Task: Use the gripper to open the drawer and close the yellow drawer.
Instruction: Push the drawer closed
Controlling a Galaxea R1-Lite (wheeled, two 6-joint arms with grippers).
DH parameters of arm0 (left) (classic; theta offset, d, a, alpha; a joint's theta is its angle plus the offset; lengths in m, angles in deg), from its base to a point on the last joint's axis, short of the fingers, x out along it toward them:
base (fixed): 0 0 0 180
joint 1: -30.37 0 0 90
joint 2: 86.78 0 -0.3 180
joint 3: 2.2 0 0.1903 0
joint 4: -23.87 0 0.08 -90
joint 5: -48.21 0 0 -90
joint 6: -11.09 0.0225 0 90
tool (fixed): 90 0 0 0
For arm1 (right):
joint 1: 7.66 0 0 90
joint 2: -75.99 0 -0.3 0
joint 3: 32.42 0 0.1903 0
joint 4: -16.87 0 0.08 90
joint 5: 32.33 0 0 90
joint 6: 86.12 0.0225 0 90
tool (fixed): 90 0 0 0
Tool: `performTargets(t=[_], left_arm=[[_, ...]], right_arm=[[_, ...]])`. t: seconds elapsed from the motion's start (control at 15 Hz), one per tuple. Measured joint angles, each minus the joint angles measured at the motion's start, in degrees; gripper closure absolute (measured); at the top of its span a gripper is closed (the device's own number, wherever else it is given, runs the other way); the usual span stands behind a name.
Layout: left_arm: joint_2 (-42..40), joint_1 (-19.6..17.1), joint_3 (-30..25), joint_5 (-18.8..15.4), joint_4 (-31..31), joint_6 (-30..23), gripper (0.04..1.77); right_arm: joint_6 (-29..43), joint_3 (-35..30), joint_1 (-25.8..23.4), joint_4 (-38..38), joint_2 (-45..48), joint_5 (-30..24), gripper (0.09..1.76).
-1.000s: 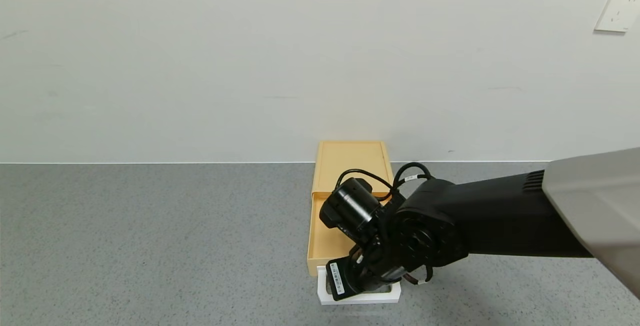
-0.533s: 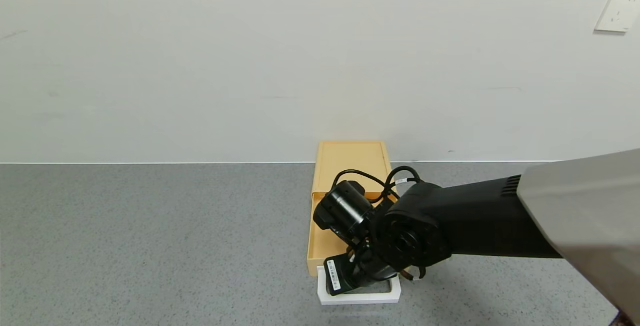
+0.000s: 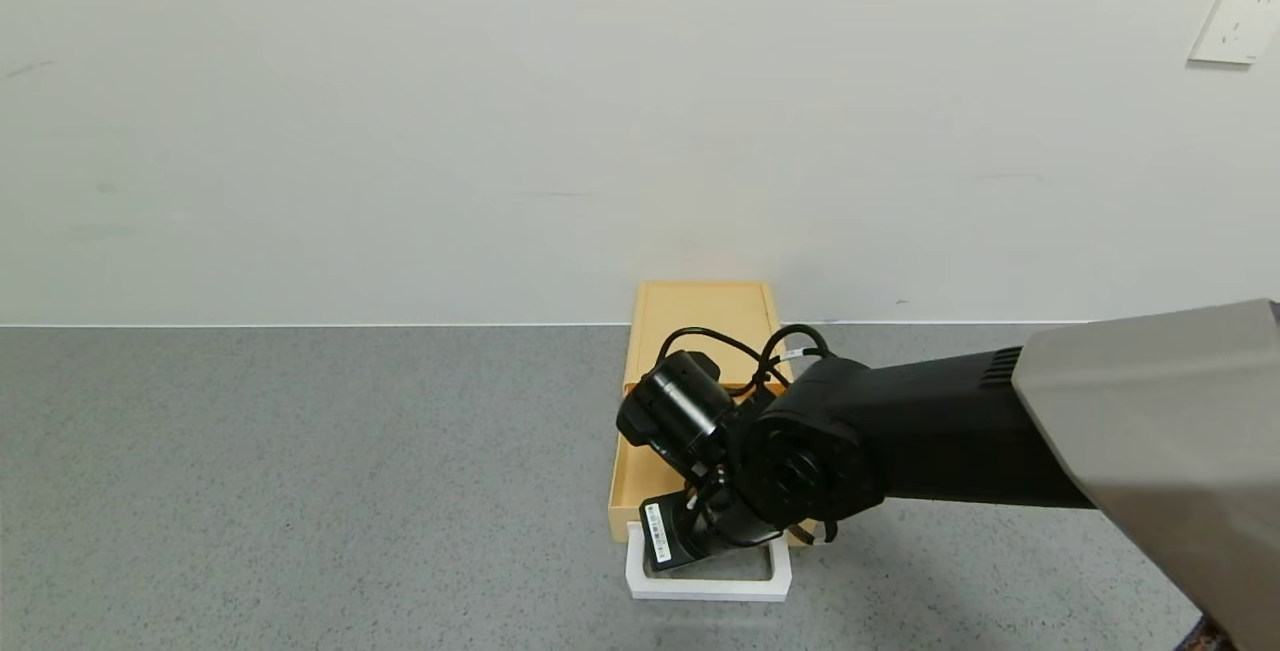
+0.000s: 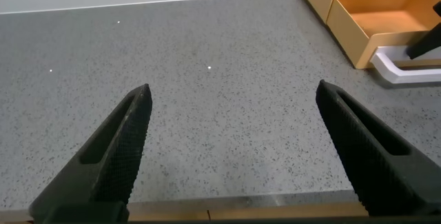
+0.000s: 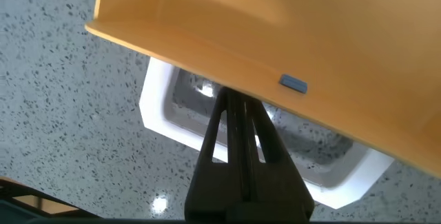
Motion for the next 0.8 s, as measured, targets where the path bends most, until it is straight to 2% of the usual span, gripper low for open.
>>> performTargets(t=[0.6,0.8], left_arm=[[0.0,0.0,0.0,0.0,0.0,0.0,0.09],[0.0,0.0,0.0,0.0,0.0,0.1,0.09]], right_arm=[[-0.8,3.2,-2.1,-0.4,-1.4,0.1,1.73],[-0.8,3.8,-1.9,-3.1,-1.2,0.0,1.73]])
